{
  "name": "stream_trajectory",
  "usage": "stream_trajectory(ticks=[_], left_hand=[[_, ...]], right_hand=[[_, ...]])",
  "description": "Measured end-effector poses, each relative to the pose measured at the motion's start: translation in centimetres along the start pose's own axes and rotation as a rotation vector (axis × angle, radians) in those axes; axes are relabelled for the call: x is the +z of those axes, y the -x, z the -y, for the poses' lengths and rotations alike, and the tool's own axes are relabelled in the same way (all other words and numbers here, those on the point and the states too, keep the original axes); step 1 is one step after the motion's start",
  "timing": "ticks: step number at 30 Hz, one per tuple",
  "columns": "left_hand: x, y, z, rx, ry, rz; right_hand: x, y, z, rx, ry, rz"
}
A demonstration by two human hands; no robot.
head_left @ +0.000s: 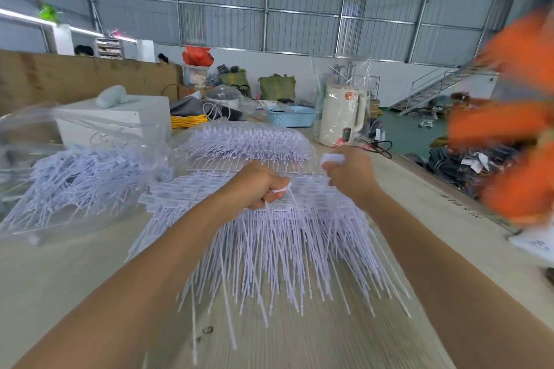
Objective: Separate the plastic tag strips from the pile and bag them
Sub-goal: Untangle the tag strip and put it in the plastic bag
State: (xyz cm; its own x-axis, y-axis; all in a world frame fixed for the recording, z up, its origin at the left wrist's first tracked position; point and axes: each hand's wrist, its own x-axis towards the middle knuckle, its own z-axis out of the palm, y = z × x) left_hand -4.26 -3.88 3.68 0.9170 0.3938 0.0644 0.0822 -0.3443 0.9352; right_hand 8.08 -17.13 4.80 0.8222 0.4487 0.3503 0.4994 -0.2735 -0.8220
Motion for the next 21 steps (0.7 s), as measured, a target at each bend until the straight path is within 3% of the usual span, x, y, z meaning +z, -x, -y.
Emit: stream_trajectory(ticks=[3,7,10,14,19,21], left_hand=[[-0.3,0.3,0.5,0.001,-0.005,0.045],[0.0,0.4,1.2,0.044,-0.218,0.099],[-0.1,0.4,1.4,0.108,-0.226,0.093],[-0.5,0.9,1.6,0.170,-0.179,0.082],[-1.7,1.6,1.9,0.071,-0.322,0.053],[-1.5,1.7,2.1,0.057,-0.197,0.087]], right_hand=[[-1.6,0.1,0.9,0.104,-0.194,0.171],[-0.5,1.1,3.2,0.083,-0.119,0.436],[1.0,1.8,3.9,-0.031,0.072,0.467],[2.1,2.1,4.0,-0.075,0.109,0.496],[1.9,1.8,3.9,-0.110,0.039,0.388],[1.7,1.9,3.8,-0.146,0.071,0.399]])
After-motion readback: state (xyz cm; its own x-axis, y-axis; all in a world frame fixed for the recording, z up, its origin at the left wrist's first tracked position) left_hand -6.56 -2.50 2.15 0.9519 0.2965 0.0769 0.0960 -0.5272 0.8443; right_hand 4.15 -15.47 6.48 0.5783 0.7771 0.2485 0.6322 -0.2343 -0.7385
